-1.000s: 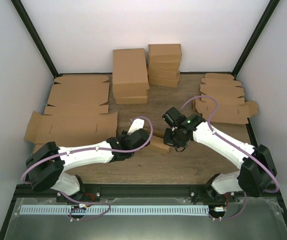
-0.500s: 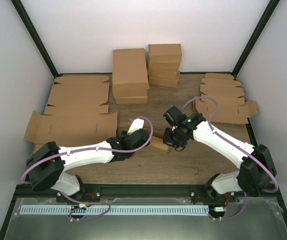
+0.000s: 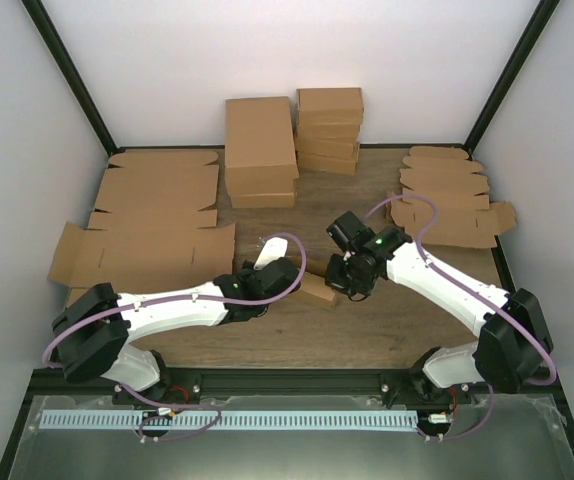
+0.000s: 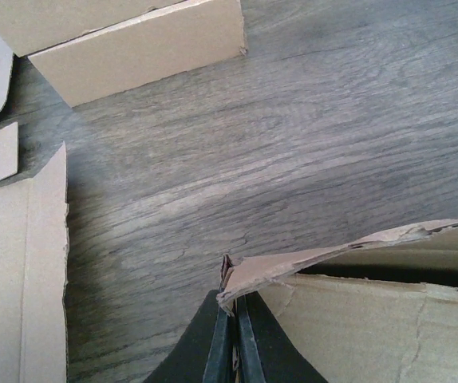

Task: Fold the paper box

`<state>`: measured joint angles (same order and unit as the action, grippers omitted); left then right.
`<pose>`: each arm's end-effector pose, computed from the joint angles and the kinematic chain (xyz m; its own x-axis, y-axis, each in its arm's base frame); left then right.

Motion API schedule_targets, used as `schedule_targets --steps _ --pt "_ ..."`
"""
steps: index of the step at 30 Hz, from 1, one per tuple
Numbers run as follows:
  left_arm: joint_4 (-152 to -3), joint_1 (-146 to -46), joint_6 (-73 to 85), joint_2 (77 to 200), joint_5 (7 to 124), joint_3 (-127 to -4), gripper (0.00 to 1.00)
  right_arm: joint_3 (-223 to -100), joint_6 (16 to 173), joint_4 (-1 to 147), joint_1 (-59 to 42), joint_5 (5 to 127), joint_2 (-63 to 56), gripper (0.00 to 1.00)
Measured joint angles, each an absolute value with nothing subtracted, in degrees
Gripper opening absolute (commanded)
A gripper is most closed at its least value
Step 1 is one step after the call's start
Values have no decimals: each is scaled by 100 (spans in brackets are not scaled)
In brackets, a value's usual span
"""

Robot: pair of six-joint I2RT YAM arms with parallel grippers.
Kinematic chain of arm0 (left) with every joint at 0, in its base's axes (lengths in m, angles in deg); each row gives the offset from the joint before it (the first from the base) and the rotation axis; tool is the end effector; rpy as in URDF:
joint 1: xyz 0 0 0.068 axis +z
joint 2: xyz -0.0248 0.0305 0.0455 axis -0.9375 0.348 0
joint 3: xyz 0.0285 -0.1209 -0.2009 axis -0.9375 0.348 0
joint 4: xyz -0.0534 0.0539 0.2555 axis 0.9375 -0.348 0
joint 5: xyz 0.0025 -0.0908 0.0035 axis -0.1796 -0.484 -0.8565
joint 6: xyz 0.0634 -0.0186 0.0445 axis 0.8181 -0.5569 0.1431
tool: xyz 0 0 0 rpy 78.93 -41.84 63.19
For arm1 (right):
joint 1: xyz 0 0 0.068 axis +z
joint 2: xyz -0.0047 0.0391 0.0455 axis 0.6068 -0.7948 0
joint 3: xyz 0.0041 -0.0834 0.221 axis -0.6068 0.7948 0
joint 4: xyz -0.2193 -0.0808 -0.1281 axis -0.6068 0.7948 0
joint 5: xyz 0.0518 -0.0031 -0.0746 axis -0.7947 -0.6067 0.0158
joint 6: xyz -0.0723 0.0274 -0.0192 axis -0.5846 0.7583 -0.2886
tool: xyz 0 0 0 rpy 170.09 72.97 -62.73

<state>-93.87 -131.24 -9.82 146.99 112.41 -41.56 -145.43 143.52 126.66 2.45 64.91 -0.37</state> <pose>0.1880 -0.2581 0.1412 -0.5549 0.2701 -0.7869 0.2754 0.9521 0.1327 0.2034 0.1825 0.1766 -0.9642 0.2592 -0.0562 0.2276 0.9176 0.3259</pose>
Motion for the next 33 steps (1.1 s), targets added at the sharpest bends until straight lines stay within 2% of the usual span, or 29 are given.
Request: schedule_targets --steps 16,20,26,30,33 --pt "-9418 -13131 -993 14690 11243 -4172 5 -14014 14258 12166 247 6622 354 2" --pt "-9461 -13131 -991 14690 11234 -4204 5 -13942 14214 12074 252 6690 411 12" --pt "-9511 -13174 -991 14692 11129 -4296 6 -13946 14046 12179 258 6788 441 13" --pt "-9588 -13225 -991 14692 11046 -4355 6 -13983 13982 12332 258 6922 452 22" --pt "-9643 -13279 -991 14694 10921 -4416 6 -14057 13921 12502 269 7061 450 23"
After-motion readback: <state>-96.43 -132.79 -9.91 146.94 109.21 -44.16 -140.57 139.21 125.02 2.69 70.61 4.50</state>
